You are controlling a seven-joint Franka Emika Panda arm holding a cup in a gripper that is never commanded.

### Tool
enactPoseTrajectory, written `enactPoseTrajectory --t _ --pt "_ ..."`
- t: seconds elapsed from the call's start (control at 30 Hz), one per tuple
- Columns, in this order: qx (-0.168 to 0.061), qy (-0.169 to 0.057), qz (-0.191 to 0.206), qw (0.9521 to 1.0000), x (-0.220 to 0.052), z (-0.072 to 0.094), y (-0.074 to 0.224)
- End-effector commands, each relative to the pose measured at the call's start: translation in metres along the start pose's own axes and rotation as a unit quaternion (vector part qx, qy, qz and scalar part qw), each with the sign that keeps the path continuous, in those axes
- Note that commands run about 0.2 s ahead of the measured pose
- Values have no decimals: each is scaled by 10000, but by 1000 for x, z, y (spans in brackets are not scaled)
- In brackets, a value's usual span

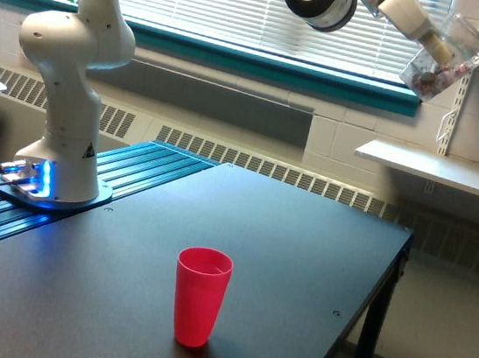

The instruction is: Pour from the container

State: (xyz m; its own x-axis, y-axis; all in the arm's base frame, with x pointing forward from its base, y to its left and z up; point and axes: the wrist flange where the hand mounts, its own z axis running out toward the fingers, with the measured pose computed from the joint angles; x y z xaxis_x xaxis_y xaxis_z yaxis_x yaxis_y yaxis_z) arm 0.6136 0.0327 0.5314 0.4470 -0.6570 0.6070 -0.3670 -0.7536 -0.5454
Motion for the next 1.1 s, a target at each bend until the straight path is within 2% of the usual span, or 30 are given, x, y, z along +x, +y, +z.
enactPoseTrajectory --t 0.03,0.1,0.13,0.2,0.33,0.53,0.77,0.87,0.97,1.1 --pt "-99 -2 -138 9999 2 -2 -3" --pt "-271 14 -270 9993 4 -2 3" --pt "-348 38 -94 9993 7 -3 5" --pt "-367 125 -227 9990 8 -5 9" --pt "-727 61 -90 9973 10 -8 30" --pt "-1072 93 2 9942 3 -29 64" --pt "-1532 139 -141 9880 -14 -55 106" --pt "-1682 168 -66 9856 -18 -64 124" --pt "-1744 214 252 9841 -17 -73 141" --pt "-1925 208 573 9794 -14 -82 165"
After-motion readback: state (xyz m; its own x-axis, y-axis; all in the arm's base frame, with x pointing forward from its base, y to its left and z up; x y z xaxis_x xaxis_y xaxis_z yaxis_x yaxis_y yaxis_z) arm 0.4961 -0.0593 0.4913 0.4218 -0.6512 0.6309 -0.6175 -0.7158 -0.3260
